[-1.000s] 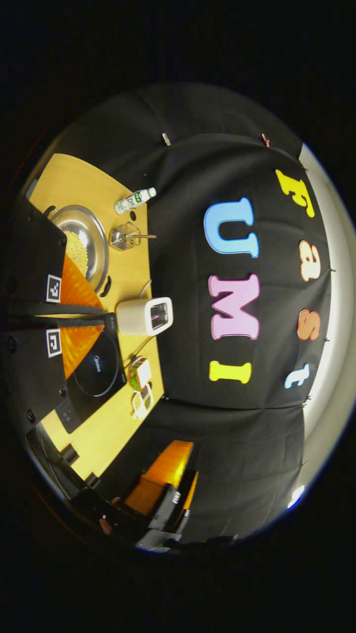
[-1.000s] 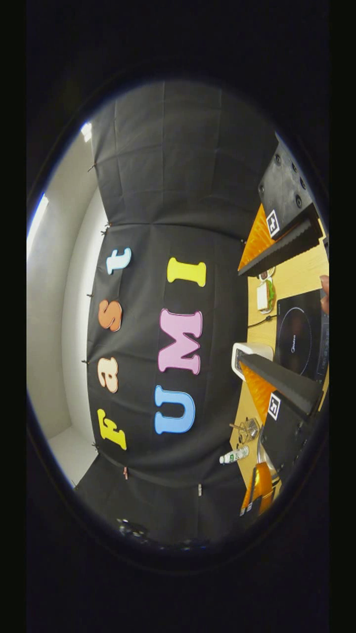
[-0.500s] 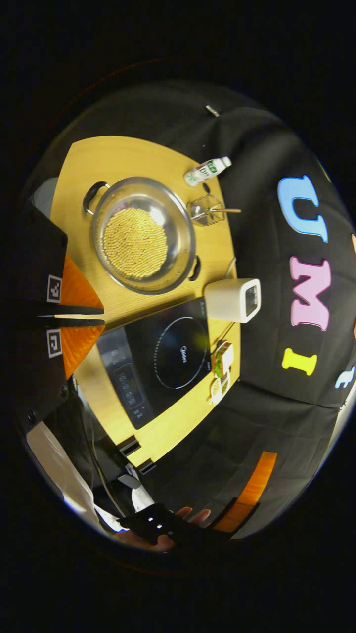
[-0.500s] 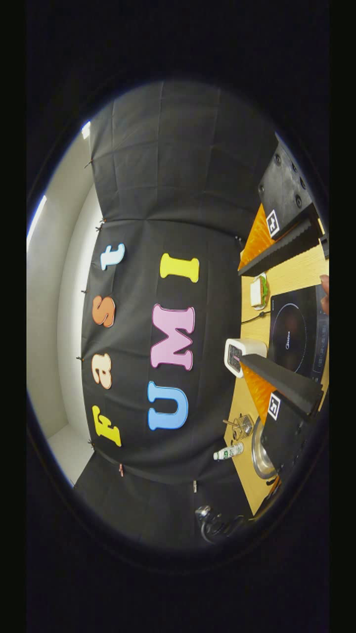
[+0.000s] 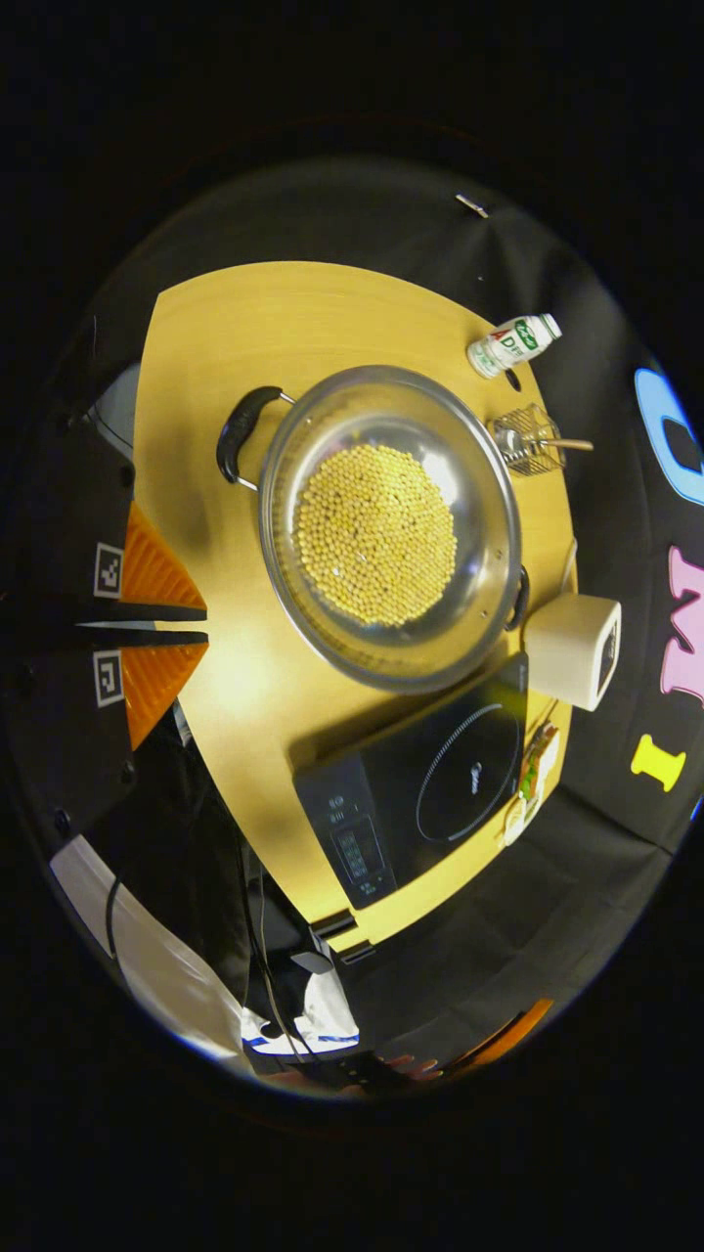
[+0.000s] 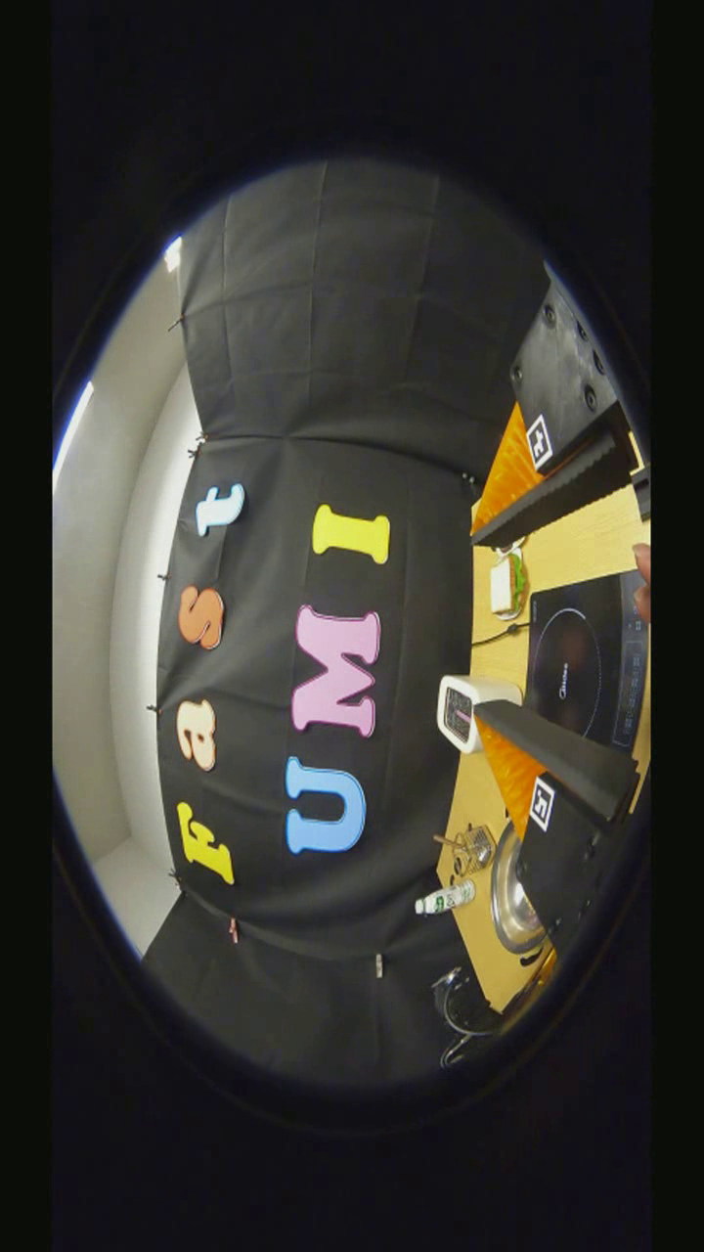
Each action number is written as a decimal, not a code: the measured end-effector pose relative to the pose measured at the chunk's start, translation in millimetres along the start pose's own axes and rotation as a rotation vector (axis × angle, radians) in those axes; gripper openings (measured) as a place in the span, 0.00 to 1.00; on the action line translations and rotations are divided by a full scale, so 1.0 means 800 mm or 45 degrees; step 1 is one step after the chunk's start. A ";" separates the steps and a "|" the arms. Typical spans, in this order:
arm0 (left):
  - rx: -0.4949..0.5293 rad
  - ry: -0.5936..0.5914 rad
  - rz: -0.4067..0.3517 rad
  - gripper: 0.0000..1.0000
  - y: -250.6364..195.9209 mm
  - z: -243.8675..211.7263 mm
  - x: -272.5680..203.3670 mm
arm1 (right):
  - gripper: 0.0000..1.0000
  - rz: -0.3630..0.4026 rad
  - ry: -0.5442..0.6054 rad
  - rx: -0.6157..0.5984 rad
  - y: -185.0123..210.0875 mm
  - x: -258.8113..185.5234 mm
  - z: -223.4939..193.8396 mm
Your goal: First push the handle of the pot to place it horizontally, then grasp the pot with both hands and set it on the induction cooktop.
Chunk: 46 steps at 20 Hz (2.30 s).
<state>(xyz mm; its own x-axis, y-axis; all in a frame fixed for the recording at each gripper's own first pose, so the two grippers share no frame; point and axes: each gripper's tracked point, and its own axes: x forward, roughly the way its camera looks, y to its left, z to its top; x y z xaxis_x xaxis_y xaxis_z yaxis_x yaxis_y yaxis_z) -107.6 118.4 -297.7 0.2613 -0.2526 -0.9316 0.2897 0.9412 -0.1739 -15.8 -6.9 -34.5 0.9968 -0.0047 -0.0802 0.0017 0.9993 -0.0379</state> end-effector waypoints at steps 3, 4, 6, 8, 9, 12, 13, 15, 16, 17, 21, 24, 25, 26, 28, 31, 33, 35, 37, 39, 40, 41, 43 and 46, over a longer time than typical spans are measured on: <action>-0.040 0.043 0.020 0.05 0.040 0.003 0.015 | 0.97 0.001 0.000 -0.006 0.001 -0.002 0.001; -0.050 0.052 0.032 0.05 0.052 0.004 0.019 | 0.97 -0.001 -0.002 -0.009 0.000 -0.002 0.000; -0.063 0.062 0.033 0.05 0.062 0.007 0.027 | 0.98 -0.005 -0.001 -0.013 -0.001 -0.002 0.000; -0.058 0.057 0.017 0.05 0.063 0.013 0.034 | 0.97 -0.012 0.002 -0.012 -0.003 -0.001 0.000; -0.045 0.051 0.014 0.05 0.064 0.015 0.037 | 0.97 -0.016 0.004 -0.011 -0.004 0.000 -0.001; -0.014 0.049 0.039 0.05 0.074 0.018 0.049 | 0.98 -0.025 0.008 0.002 -0.005 0.002 -0.001; -0.017 0.049 0.021 0.05 0.070 0.017 0.051 | 0.97 -0.027 0.005 0.004 -0.006 0.003 -0.001; -0.022 0.046 -0.001 0.05 0.070 0.014 0.056 | 0.96 -0.029 0.002 -0.002 -0.006 0.003 0.000; -0.017 0.042 0.006 0.05 0.074 0.013 0.057 | 0.96 -0.029 0.003 -0.005 -0.005 0.004 0.000; -0.011 0.037 0.023 0.05 0.077 0.012 0.057 | 0.98 -0.028 0.007 -0.008 -0.005 0.005 -0.002; -0.015 0.021 0.082 0.05 0.111 0.014 0.050 | 0.97 -0.021 0.013 -0.021 0.000 0.009 -0.004; -0.069 0.008 0.114 0.05 0.138 0.017 0.045 | 0.97 -0.021 0.016 -0.030 0.001 0.013 -0.006; -0.085 0.005 0.126 0.05 0.147 0.018 0.045 | 0.98 -0.023 0.017 -0.032 0.001 0.013 -0.006; -0.099 0.002 0.142 0.05 0.155 0.019 0.045 | 0.98 -0.025 0.019 -0.032 0.001 0.013 -0.007; -0.128 0.001 0.183 0.05 0.172 0.021 0.045 | 0.98 -0.031 0.023 -0.033 -0.001 0.017 -0.007; -0.176 -0.010 0.249 0.05 0.197 0.024 0.044 | 0.99 -0.039 0.029 -0.037 -0.002 0.020 -0.009; -0.225 -0.022 0.325 0.05 0.222 0.029 0.042 | 0.97 -0.042 0.034 -0.044 -0.002 0.024 -0.011; -0.281 -0.030 0.374 0.05 0.244 0.030 0.042 | 0.96 -0.043 0.037 -0.048 0.000 0.025 -0.012; -0.336 -0.050 0.387 0.05 0.255 0.036 0.040 | 0.96 -0.048 0.040 -0.053 -0.001 0.029 -0.013; -0.359 -0.070 0.410 0.05 0.268 0.048 0.042 | 0.98 -0.058 0.042 -0.059 -0.003 0.032 -0.014; -0.363 -0.076 0.425 0.05 0.276 0.054 0.043 | 0.98 -0.062 0.042 -0.060 -0.003 0.033 -0.014; -0.362 -0.081 0.444 0.05 0.281 0.058 0.043 | 0.98 -0.066 0.045 -0.062 -0.003 0.036 -0.015; -0.341 -0.086 0.496 0.05 0.297 0.071 0.045 | 0.98 -0.072 0.052 -0.064 -0.003 0.040 -0.017; -0.317 -0.092 0.548 0.05 0.317 0.088 0.047 | 0.98 -0.073 0.065 -0.072 0.001 0.046 -0.021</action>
<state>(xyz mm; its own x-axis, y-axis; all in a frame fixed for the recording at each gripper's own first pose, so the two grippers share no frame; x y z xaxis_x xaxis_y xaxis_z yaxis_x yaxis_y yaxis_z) 40.4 331.6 -354.2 0.3747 0.1639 -0.9125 -0.0844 0.9862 0.1425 19.8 -7.1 -54.6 0.9898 -0.0650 -0.1268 0.0525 0.9936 -0.0997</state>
